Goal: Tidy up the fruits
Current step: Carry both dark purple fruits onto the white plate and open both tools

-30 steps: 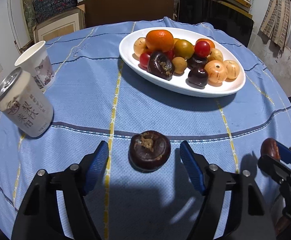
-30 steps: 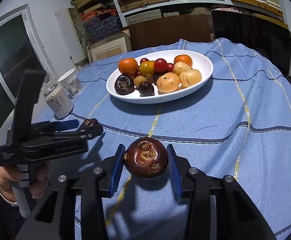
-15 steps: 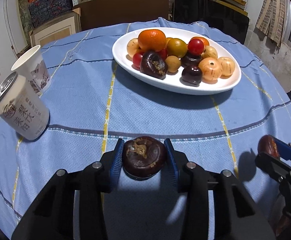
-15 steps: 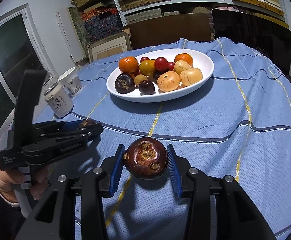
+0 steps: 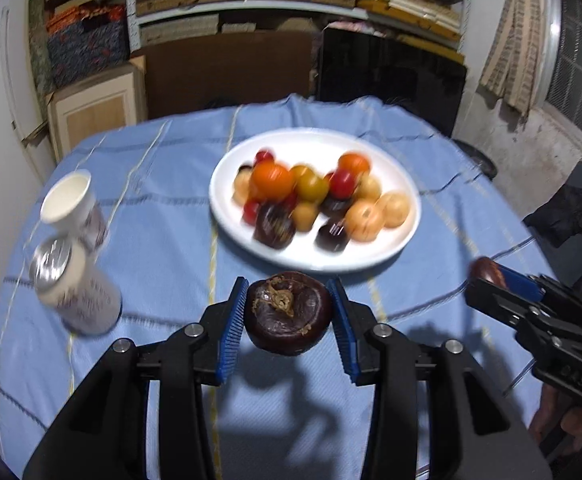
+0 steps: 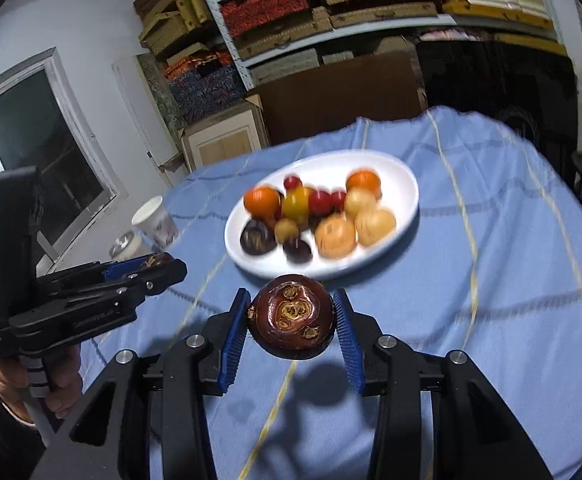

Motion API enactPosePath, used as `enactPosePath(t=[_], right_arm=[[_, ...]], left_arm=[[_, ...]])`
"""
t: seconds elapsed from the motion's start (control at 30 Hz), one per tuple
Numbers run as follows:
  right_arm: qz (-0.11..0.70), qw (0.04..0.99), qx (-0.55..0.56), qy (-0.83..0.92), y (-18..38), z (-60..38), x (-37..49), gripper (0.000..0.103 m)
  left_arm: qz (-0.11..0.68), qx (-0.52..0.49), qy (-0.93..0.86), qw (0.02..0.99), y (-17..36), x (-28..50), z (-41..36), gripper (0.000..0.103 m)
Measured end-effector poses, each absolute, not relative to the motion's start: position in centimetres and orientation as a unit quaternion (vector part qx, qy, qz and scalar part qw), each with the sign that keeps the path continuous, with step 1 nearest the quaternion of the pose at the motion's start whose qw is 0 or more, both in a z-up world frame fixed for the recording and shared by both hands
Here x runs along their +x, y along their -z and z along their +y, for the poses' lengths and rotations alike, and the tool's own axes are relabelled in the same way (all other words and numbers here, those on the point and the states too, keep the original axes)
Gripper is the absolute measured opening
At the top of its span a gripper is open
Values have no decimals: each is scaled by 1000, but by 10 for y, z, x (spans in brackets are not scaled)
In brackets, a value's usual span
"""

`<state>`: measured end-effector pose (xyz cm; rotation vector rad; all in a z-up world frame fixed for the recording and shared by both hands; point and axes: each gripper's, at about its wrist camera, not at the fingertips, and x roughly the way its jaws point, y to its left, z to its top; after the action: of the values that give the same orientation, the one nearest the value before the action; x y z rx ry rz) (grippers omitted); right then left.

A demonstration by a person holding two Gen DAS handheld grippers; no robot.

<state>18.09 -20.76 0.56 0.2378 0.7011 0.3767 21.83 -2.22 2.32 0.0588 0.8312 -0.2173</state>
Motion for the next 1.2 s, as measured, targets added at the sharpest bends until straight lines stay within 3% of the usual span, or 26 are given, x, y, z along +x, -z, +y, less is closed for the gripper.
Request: enactPosePath(t=[0.2, 0.47, 0.63, 0.87, 0.97, 1.2], right_arm=[[331, 924, 73, -179, -28, -202, 241, 44], [363, 913, 65, -174, -8, -196, 308, 44], [390, 895, -2, -219, -7, -216, 245, 57], [455, 863, -112, -190, 46, -219, 125, 55], [461, 862, -72, -199, 57, -224, 108, 55], [424, 880, -140, -164, 59, -199, 101, 51]], left_arm=[[414, 31, 108, 904, -21, 271, -51, 40], [450, 49, 61, 890, 25, 329, -70, 40], [431, 37, 86, 897, 16, 308, -60, 40], [420, 30, 97, 902, 2, 272, -53, 40], [419, 35, 100, 902, -1, 258, -54, 40], [433, 33, 94, 896, 4, 229, -45, 40]])
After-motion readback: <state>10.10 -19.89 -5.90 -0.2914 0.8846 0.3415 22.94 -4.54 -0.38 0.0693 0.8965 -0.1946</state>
